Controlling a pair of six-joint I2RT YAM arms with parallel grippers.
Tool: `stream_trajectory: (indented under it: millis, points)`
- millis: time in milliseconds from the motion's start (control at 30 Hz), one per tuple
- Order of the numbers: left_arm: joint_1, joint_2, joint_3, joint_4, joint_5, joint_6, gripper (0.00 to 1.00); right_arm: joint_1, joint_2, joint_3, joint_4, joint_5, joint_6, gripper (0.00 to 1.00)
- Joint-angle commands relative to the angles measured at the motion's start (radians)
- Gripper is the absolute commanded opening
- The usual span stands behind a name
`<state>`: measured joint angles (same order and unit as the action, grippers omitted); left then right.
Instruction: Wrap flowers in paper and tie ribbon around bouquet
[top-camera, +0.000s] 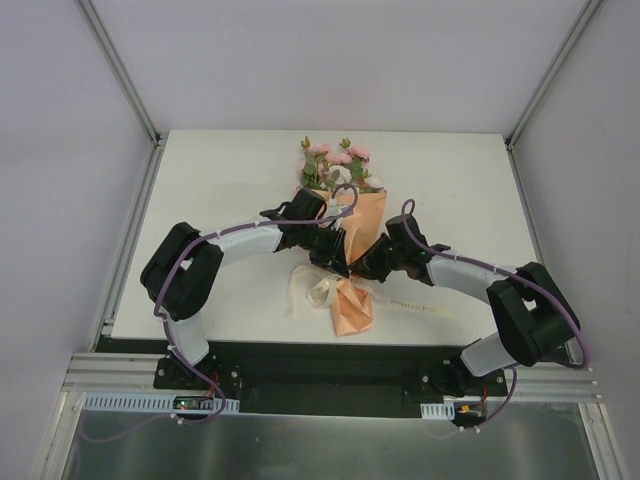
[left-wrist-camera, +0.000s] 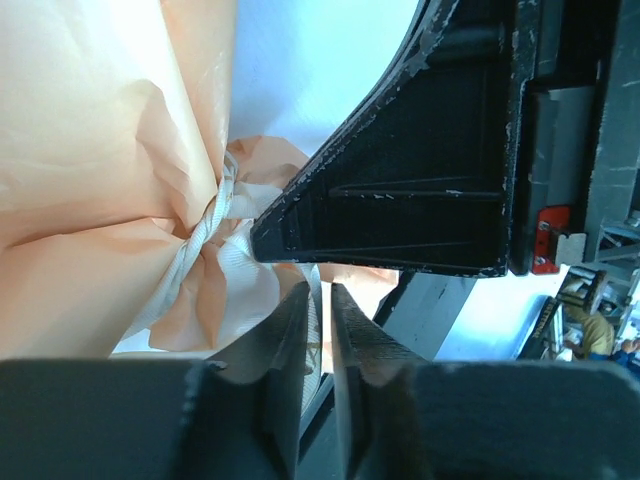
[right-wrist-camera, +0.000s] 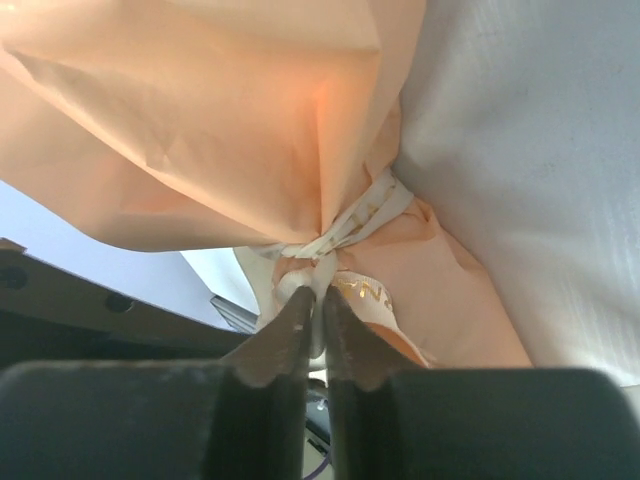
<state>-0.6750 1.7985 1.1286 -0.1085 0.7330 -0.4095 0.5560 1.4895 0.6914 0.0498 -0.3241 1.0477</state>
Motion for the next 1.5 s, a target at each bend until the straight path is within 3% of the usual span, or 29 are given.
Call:
stream_trajectory:
  millis: [0,33,133,300,400,567,800,1133,1300,1467]
  points:
    - [-0.011,-0.062,-0.026,0.020,0.029,0.003,0.19,-0.001,-0.003,0.011,0.062,-0.021,0.025,0.05]
    - [-0.009,-0.077,-0.029,0.018,0.029,0.003,0.22,-0.001,-0.005,0.007,0.067,-0.018,0.020,0.01]
    - [-0.005,-0.112,-0.032,0.010,0.032,-0.008,0.34,-0.001,-0.024,-0.009,0.076,-0.006,0.009,0.01]
    - [0.034,-0.178,0.020,-0.059,0.014,-0.012,0.42,-0.001,-0.034,-0.021,0.096,-0.004,-0.014,0.01]
    - [0.069,-0.208,0.048,-0.094,-0.021,0.015,0.43,-0.001,-0.029,-0.030,0.125,-0.012,-0.018,0.01]
    - [0.091,-0.131,0.129,-0.167,-0.055,0.121,0.34,-0.001,-0.038,-0.044,0.148,-0.018,-0.021,0.01]
    - [0.008,0.018,0.238,-0.329,-0.191,0.302,0.42,-0.007,-0.051,-0.046,0.154,-0.030,-0.031,0.01]
    - [-0.037,0.081,0.277,-0.364,-0.254,0.334,0.43,-0.010,-0.043,-0.046,0.163,-0.041,-0.029,0.01]
    - [-0.038,0.082,0.273,-0.364,-0.264,0.322,0.37,-0.010,-0.044,-0.050,0.167,-0.043,-0.031,0.01]
    - [-0.037,0.032,0.270,-0.364,-0.221,0.310,0.46,-0.010,-0.041,-0.059,0.182,-0.050,-0.028,0.01]
